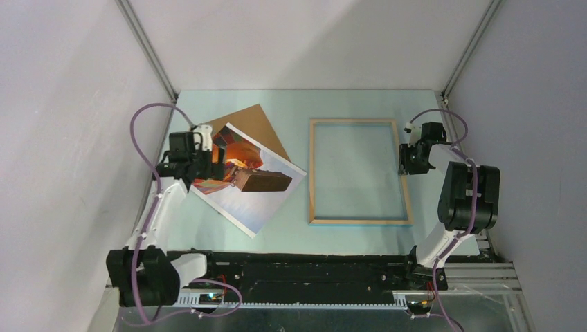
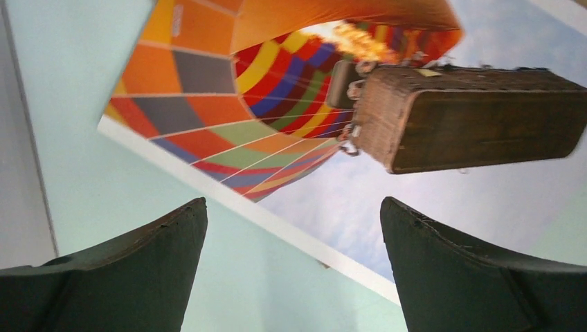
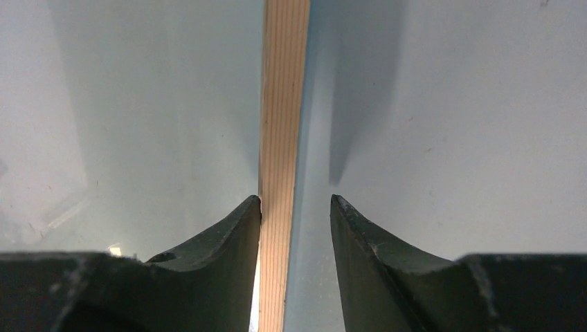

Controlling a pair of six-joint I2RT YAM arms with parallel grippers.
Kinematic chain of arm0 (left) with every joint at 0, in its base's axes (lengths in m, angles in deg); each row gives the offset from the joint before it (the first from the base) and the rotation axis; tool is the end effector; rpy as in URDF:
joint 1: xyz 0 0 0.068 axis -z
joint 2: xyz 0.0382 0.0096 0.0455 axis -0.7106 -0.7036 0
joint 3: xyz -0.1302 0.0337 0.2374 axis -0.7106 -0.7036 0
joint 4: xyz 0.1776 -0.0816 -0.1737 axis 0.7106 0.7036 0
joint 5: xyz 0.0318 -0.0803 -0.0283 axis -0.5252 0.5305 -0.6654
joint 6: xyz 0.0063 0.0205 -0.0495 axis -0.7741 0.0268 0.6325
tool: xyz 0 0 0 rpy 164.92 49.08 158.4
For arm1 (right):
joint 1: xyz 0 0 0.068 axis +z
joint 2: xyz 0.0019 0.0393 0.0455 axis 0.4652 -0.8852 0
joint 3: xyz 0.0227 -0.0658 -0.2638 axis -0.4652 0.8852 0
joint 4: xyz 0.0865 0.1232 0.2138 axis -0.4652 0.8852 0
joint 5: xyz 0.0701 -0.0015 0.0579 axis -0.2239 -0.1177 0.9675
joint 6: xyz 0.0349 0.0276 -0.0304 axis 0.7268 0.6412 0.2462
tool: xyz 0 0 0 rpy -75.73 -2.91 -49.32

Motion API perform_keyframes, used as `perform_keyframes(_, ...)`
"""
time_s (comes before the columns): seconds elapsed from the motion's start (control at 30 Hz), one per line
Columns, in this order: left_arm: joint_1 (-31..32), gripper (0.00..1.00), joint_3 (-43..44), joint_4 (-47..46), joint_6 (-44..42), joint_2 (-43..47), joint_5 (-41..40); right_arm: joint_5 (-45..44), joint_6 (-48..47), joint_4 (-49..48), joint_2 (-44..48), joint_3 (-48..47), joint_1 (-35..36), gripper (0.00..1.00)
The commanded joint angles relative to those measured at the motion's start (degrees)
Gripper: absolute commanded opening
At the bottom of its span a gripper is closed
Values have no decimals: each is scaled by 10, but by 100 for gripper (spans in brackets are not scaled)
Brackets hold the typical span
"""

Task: Put the photo into the frame
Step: Place the photo frame item in the photo frame, then pick up the photo at the center of the board.

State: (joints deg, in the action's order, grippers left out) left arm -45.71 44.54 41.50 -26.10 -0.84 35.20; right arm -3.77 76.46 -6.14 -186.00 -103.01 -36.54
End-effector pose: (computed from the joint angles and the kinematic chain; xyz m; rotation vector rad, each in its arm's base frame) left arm 0.2362 -0.0002 0.2744 0.1828 2.3666 0.0062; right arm 0.3344 -0.0459 0.1715 -0.1527 2.6295 0.0908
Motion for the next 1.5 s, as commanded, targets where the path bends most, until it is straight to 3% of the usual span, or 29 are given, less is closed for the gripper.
perform_keyframes(0.0,-74,100,5,20,10,-23,27,10,11,-8,-15,-38,-3,45)
perform_keyframes(0.23,-163,98,13,40,39,-85,38,18,22,-5,-30,-51,-11,31)
perform_keyframes(0.4,-211,98,20,52,51,-146,56,25,28,-5,-33,-57,-19,28)
perform_keyframes(0.67,-261,97,31,57,75,-234,117,57,41,4,20,-60,-16,49)
perform_keyframes(0.8,-267,97,31,56,76,-260,130,70,49,17,53,-75,8,54)
perform_keyframes(1.13,-269,96,43,42,110,-321,179,61,62,35,62,-152,196,55)
perform_keyframes(1.47,-270,95,27,10,119,-347,234,83,63,70,-97,-328,366,55)
